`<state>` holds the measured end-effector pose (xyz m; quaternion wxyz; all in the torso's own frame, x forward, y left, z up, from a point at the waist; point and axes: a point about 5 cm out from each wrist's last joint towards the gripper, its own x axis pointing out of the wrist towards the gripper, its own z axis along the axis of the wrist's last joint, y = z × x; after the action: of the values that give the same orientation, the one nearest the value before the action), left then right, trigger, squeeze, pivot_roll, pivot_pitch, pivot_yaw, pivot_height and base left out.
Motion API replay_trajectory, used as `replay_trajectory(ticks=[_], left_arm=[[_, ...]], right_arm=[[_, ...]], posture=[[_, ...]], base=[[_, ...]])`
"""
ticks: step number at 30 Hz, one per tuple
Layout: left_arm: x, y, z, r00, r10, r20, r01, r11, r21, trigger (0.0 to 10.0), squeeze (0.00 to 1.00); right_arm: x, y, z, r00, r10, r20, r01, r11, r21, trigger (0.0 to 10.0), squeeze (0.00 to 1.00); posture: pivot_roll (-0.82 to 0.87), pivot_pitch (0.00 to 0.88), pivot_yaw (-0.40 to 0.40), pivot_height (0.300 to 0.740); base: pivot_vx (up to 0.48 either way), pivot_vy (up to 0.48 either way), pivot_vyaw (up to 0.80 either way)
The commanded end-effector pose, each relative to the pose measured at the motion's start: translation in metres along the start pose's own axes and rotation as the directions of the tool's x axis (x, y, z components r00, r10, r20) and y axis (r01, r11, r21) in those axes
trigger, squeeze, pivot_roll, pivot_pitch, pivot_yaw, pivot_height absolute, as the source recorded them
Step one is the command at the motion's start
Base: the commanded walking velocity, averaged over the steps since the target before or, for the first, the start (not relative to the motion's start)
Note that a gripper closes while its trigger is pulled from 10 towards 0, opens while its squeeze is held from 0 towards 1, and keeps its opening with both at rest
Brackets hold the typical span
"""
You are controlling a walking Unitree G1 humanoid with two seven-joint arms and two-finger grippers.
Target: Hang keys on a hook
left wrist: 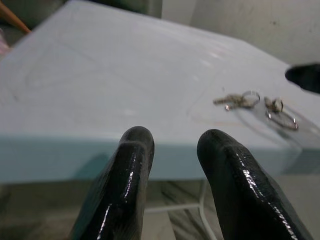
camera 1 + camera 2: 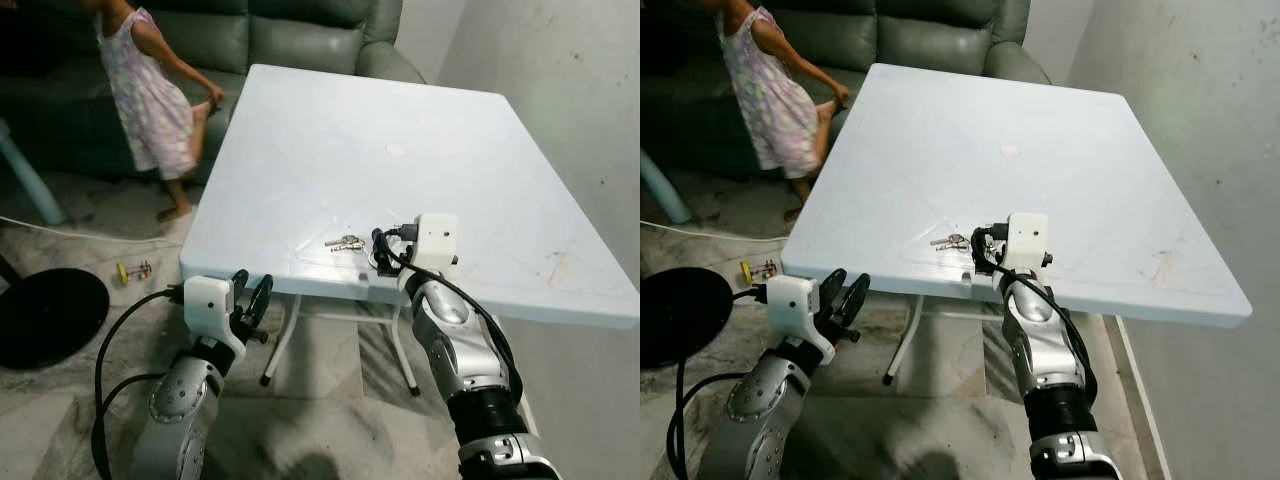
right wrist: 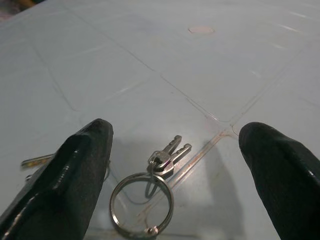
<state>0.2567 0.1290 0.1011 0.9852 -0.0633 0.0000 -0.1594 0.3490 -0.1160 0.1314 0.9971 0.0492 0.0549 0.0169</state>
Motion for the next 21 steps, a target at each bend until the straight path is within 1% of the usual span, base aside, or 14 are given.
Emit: replay_trajectory(ticks=[1, 7, 8, 12, 17, 21], left_arm=[[-0.003, -0.006, 0.002, 1.000, -0.011, -0.005, 0.011, 1.000, 0.000, 10.0, 0.00], [-0.008, -0.007, 0.001, 1.000, -0.007, -0.019, 0.007, 1.000, -0.004, 10.0, 0.00], [-0.010, -0.007, 0.002, 1.000, -0.005, -0.024, 0.005, 1.000, -0.006, 10.0, 0.00], [-0.012, -0.008, 0.002, 1.000, -0.004, -0.029, 0.004, 1.000, -0.010, 10.0, 0.00], [-0.016, -0.010, 0.002, 0.999, 0.005, -0.038, -0.005, 1.000, -0.020, 10.0, 0.00], [-0.018, -0.012, 0.002, 0.999, 0.000, -0.039, -0.001, 1.000, -0.026, 10.0, 0.00]], right_arm=[[0.002, -0.002, 0.000, 1.000, -0.019, -0.021, 0.019, 1.000, 0.009, 10.0, 0.00], [0.004, 0.001, 0.000, 0.999, -0.029, -0.032, 0.029, 1.000, 0.010, 10.0, 0.00], [0.005, 0.005, 0.001, 0.999, -0.017, -0.028, 0.017, 1.000, 0.008, 10.0, 0.00], [0.006, 0.010, 0.002, 1.000, -0.008, -0.028, 0.008, 1.000, -0.002, 10.0, 0.00], [0.009, 0.019, 0.005, 0.999, 0.017, -0.029, -0.018, 1.000, -0.016, 10.0, 0.00], [0.009, 0.021, 0.006, 0.999, 0.029, -0.022, -0.029, 0.999, -0.027, 10.0, 0.00]], posture=[[0.16, 0.146, -0.133, 0.740], [0.17, 0.162, -0.136, 0.740], [0.17, 0.173, -0.138, 0.740], [0.17, 0.180, -0.141, 0.740], [0.18, 0.192, -0.150, 0.740], [0.18, 0.194, -0.151, 0.740]], base=[[0.000, 0.000, 0.00], [0.000, 0.000, 0.00], [0.000, 0.000, 0.00], [0.000, 0.000, 0.00], [0.000, 0.000, 0.00], [0.000, 0.000, 0.00]])
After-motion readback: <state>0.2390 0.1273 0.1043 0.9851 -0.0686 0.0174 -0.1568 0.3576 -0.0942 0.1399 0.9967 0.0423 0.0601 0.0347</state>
